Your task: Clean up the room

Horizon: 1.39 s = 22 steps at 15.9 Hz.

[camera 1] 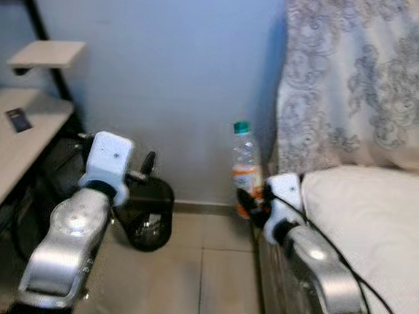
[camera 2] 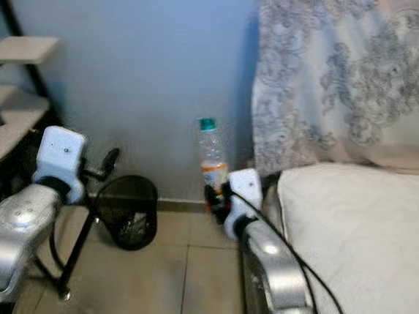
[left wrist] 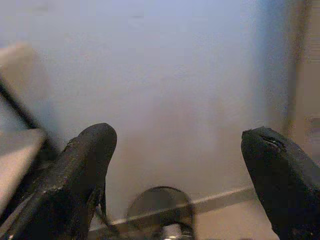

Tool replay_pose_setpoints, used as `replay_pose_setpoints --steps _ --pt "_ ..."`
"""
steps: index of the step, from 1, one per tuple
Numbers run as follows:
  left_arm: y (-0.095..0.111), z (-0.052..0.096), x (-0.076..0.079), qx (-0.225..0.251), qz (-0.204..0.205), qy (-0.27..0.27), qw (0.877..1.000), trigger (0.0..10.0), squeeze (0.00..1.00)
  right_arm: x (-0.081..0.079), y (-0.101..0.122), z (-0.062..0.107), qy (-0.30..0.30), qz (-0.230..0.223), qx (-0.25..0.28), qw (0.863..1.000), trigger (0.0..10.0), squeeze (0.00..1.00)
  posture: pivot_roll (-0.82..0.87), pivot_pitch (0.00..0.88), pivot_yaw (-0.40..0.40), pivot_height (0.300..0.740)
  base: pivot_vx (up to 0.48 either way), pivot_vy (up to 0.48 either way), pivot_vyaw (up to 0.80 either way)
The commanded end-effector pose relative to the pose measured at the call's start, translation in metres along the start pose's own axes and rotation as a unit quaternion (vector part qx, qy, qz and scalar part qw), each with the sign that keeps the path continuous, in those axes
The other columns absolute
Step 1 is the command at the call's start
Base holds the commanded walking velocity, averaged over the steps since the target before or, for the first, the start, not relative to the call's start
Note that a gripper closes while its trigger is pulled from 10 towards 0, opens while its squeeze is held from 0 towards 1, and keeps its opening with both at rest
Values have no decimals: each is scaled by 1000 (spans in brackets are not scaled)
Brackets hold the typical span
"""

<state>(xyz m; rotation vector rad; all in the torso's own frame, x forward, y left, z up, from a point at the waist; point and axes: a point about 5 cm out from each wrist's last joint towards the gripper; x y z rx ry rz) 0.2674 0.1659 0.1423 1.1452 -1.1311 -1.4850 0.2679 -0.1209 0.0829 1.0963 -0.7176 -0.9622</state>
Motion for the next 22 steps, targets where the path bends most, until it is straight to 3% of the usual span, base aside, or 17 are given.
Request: replay_pose_setpoints --steps 1,10,12,16,22 --pt "2 1 -7 0 -8 8 1000 10000 0 -5 9 -2 3 2 18 1000 10000 0 68 0 66 740 322 0 0" --pt "-2 2 -5 -9 -6 2 1000 10000 0 -7 10 -3 1 -2 17 1000 10000 0 68 0 73 740 321 0 0" --pt "-2 1 -5 -9 -6 2 1000 10000 0 -7 10 -4 9 17 13 1000 10000 0 69 0 72 740 322 0 800" --pt "-2 1 -4 -10 -6 2 1000 10000 0 -4 10 -4 3 15 11 1000 10000 0 64 0 70 740 322 0 800" --pt "-4 0 -4 -13 -5 2 1000 10000 0 2 8 -3 -4 12 4 1000 10000 0 62 0 68 740 321 0 0"
Point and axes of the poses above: a point about 5 cm out from each wrist's last joint towards the gripper, its own z axis pointing back from the gripper into the wrist, its own y axis along the axis of the wrist's last joint, x = y × z, and after that the axes turned 5 degrees about z, right-handed
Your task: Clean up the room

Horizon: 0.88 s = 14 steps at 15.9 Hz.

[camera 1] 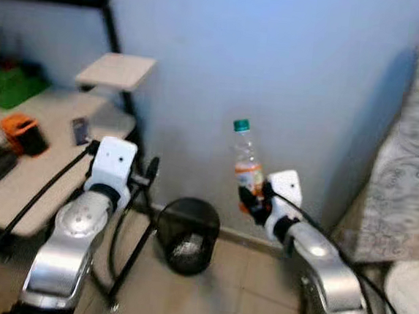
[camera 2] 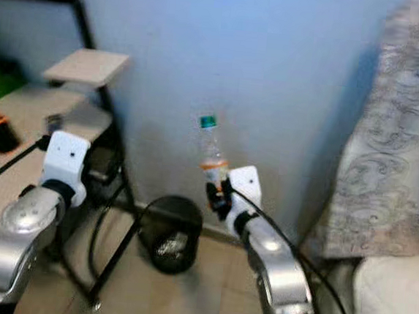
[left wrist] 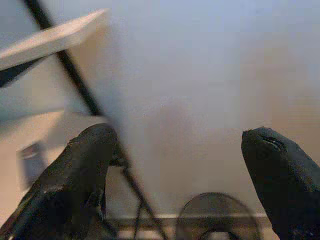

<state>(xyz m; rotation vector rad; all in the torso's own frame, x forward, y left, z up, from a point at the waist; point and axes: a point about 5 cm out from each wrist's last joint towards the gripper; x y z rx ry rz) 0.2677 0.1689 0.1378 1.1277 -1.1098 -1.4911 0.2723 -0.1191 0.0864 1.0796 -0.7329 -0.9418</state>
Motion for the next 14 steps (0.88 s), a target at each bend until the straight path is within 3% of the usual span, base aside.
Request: replay_pose_setpoints --steps 1,7,11,14 --pt "1 0 -3 -1 -7 3 1000 10000 0 1 3 0 0 0 5 1000 10000 0 62 0 67 740 319 0 0" --pt "0 0 -3 -1 -6 4 1000 10000 0 -1 3 -1 10 14 4 1000 10000 0 60 0 66 740 321 0 0" --pt "-5 2 -1 -3 5 -4 1000 10000 0 -5 2 0 30 34 -1 999 10000 0 60 0 66 740 321 0 762" --pt "-19 8 -4 -24 0 -5 1000 10000 0 -6 -4 3 45 32 -16 998 10000 0 58 0 63 740 320 0 0"
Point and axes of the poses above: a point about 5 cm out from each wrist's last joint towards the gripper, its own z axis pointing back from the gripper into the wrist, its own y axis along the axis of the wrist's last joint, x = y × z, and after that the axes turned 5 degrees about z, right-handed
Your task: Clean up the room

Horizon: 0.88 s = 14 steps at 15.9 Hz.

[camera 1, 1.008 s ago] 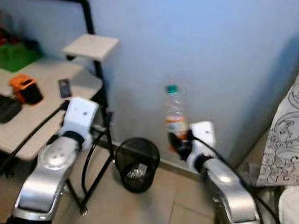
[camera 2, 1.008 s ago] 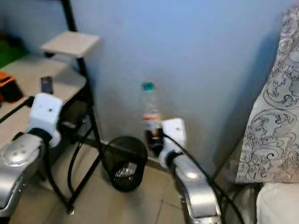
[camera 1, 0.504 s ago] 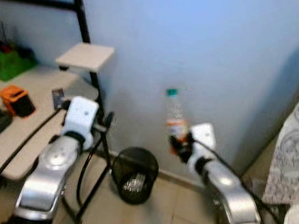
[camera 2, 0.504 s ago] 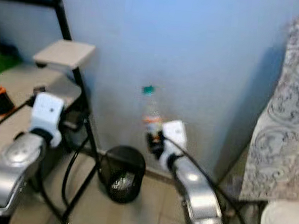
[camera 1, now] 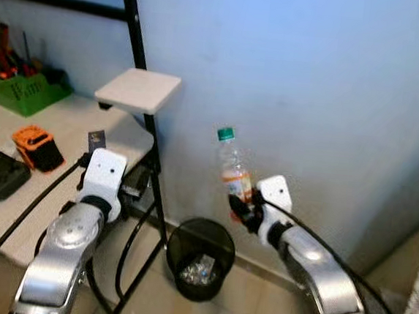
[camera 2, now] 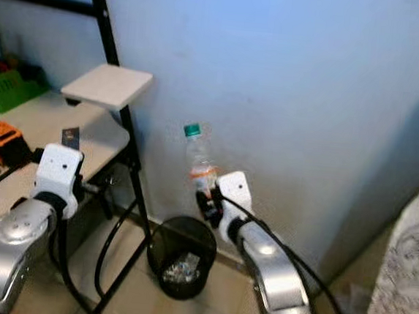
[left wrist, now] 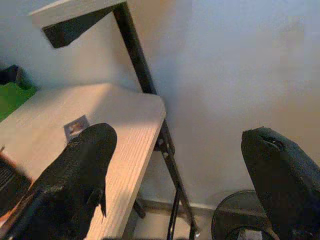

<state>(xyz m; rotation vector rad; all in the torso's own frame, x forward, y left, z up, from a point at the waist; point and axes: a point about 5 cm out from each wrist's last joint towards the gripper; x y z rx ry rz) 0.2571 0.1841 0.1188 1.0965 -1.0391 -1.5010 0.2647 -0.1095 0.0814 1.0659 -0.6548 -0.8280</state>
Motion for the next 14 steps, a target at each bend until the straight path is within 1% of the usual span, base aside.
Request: replay_pose_setpoints --steps 1,4,6,10,12,13,14 --pt "2 0 7 6 -2 -16 1000 10000 0 4 -1 5 0 6 -5 1000 10000 0 57 0 63 740 319 0 0" --pt "-1 4 8 3 -1 -17 1000 10000 0 2 -5 7 6 12 -15 1000 10000 0 49 0 60 740 319 0 0" --pt "-4 5 11 0 -1 -21 1000 10000 0 2 -8 6 13 22 -23 999 10000 0 49 0 57 740 319 0 0" --pt "-6 7 12 -3 -1 -22 1000 10000 0 2 -13 4 25 41 -37 998 10000 0 54 0 45 740 318 0 0" --pt "-7 9 12 -5 -3 -25 1000 10000 0 2 -22 3 41 40 -57 997 10000 0 56 0 43 740 315 0 0" --pt "-7 10 13 -5 -1 -28 1000 10000 0 2 -24 3 50 49 -62 996 10000 0 57 0 42 740 289 0 0" --pt "-9 13 18 -10 6 -50 999 10000 0 1 -32 2 68 68 -74 993 10000 0 62 0 35 740 0 0 0"
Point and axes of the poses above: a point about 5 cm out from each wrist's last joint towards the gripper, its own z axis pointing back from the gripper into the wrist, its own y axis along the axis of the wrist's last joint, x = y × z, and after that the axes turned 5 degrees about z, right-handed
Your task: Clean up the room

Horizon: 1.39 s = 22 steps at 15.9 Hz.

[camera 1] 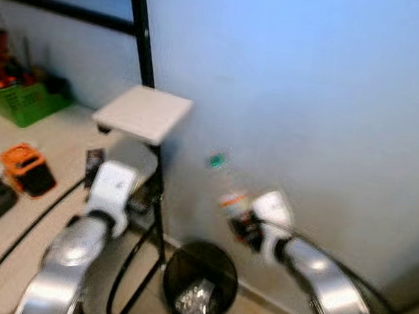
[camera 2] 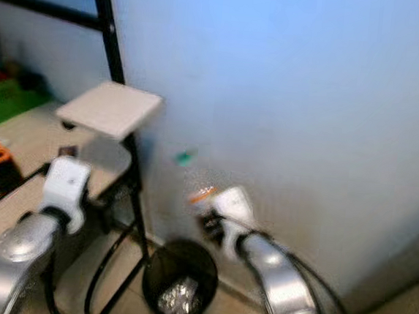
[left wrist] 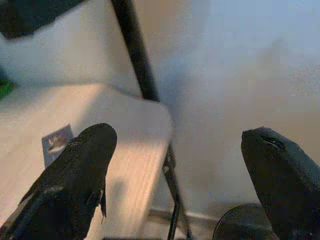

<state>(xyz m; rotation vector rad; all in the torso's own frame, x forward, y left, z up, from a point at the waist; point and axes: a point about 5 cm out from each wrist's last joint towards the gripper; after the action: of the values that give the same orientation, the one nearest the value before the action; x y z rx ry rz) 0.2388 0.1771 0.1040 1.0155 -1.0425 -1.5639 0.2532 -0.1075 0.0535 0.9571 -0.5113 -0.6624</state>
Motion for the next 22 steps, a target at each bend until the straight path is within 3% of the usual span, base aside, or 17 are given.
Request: replay_pose_setpoints --steps 1,4,6,8,11,15,16,17,19,22 --pt "5 0 11 7 4 -33 999 10000 0 9 -9 3 -8 15 -22 1000 10000 0 66 0 32 740 0 0 0" --pt "-18 6 23 -65 -54 -150 985 10000 0 -8 -34 -21 53 58 -95 992 10000 0 81 0 19 740 0 0 0" --pt "-25 8 25 -83 -64 -222 970 10000 0 -16 -48 -45 33 77 -147 986 10000 0 83 0 15 740 0 0 0" --pt "-25 10 25 -100 -70 -268 956 10000 0 -17 -47 -54 18 71 -163 984 10000 0 91 0 11 740 0 0 0" --pt "-25 10 22 -124 -82 -307 940 10000 0 -21 -42 -66 9 73 -173 982 10000 0 92 0 6 740 0 0 0" --pt "-25 10 20 -134 -86 -320 934 10000 0 -24 -35 -74 -12 91 -182 979 10000 0 93 0 6 740 0 0 0" --pt "-25 10 19 -136 -87 -320 933 10000 0 -23 -34 -75 -19 89 -185 979 10000 925 93 0 5 740 0 0 0" --pt "-25 10 19 -138 -88 -319 934 10000 0 -23 -34 -75 -23 82 -186 979 10000 1000 99 0 2 740 0 0 0" --pt "-26 11 18 -139 -87 -316 934 10000 0 -26 -33 -77 -18 67 -182 981 10000 1000 100 0 1 740 0 0 0" --pt "-27 13 17 -142 -87 -313 935 10000 0 -49 -28 -83 42 26 -152 987 10000 1000 113 0 -3 740 0 0 0"
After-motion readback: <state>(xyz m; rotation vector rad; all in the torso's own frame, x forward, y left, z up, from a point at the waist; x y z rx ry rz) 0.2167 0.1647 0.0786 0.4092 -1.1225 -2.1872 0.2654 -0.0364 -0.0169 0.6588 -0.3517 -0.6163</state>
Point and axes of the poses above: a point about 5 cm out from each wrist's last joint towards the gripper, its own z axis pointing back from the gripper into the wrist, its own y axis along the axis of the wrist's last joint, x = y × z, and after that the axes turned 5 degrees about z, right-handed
